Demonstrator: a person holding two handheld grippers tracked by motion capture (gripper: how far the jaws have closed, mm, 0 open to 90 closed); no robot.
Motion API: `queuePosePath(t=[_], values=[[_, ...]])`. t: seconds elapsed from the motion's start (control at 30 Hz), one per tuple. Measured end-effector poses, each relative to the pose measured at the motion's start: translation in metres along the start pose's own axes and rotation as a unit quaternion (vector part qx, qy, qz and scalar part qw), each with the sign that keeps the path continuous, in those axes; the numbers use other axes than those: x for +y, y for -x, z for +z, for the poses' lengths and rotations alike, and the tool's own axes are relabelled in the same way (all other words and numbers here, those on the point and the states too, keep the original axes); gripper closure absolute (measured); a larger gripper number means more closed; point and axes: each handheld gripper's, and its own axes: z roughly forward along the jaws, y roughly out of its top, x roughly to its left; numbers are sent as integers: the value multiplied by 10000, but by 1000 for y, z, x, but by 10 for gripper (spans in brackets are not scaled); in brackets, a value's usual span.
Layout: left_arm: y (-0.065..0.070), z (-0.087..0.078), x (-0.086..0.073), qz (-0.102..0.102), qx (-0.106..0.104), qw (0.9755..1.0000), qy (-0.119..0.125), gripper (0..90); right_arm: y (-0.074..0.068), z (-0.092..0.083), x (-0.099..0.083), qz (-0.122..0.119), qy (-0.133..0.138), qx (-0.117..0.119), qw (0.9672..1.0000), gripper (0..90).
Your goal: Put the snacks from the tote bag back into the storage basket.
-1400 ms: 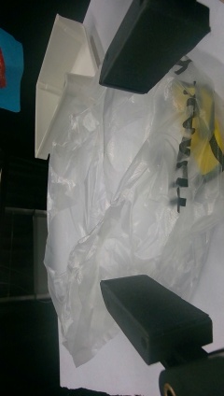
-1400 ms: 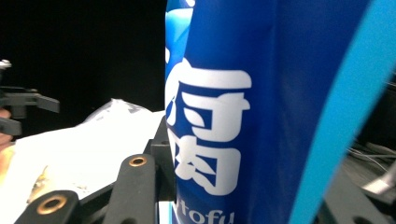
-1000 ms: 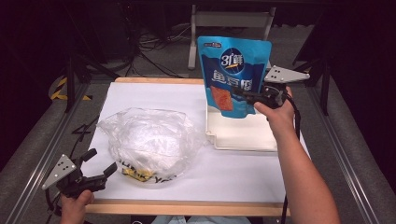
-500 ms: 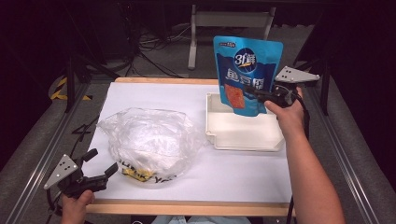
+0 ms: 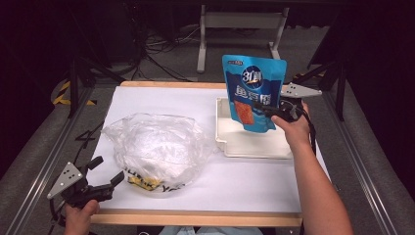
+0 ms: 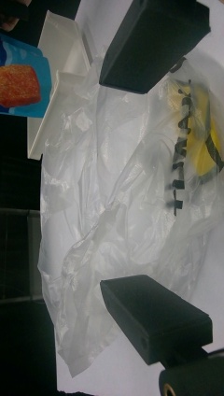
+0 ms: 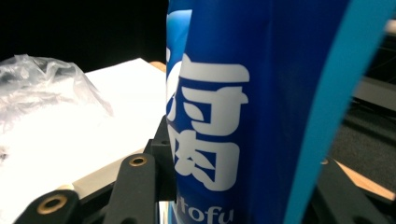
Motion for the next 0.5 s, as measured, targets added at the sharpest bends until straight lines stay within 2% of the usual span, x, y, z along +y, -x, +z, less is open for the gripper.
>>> queuePosePath(t=[0.5], values=[[0, 1, 0, -12, 11, 10000, 23, 53, 4, 7, -19, 72, -284, -56, 9996, 570]])
